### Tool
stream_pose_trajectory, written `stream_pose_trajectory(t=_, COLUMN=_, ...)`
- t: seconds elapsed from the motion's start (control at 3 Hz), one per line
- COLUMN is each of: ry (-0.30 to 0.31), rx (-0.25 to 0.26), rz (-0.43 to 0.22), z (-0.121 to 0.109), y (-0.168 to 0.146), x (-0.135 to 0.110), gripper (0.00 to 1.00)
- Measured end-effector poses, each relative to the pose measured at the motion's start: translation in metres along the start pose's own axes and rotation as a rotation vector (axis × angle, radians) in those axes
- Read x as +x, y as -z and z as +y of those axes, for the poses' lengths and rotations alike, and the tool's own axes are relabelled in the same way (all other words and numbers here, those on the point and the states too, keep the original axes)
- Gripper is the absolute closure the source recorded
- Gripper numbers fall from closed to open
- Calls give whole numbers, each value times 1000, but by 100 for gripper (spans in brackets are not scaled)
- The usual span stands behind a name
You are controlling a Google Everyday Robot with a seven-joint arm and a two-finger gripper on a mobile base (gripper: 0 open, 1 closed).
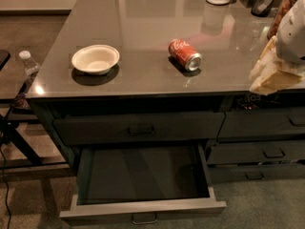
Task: Close middle drawer
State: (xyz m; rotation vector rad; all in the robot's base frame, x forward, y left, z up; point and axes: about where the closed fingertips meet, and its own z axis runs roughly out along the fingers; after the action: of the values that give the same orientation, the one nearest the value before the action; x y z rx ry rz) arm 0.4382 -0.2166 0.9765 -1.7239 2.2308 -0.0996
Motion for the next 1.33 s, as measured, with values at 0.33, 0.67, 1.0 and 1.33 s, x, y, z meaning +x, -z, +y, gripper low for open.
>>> stream_pose_trajectory(t=0.33, ry=0, rx=0, rz=0, z=0, y=0, x=0, gripper=89)
stream_pose_trajectory(t=0.67, ry=-3, rx=6, rz=5, z=0, y=0, x=2, gripper=100)
stream_pose_trajectory(t=1.0, ry=-33, rx=-33, rz=23, z=22, y=-20, x=15, gripper=100)
stream_pose_trajectory(t=1.33, ry=-98, rx=-117, rz=49, z=68, y=-63, x=39, gripper=100)
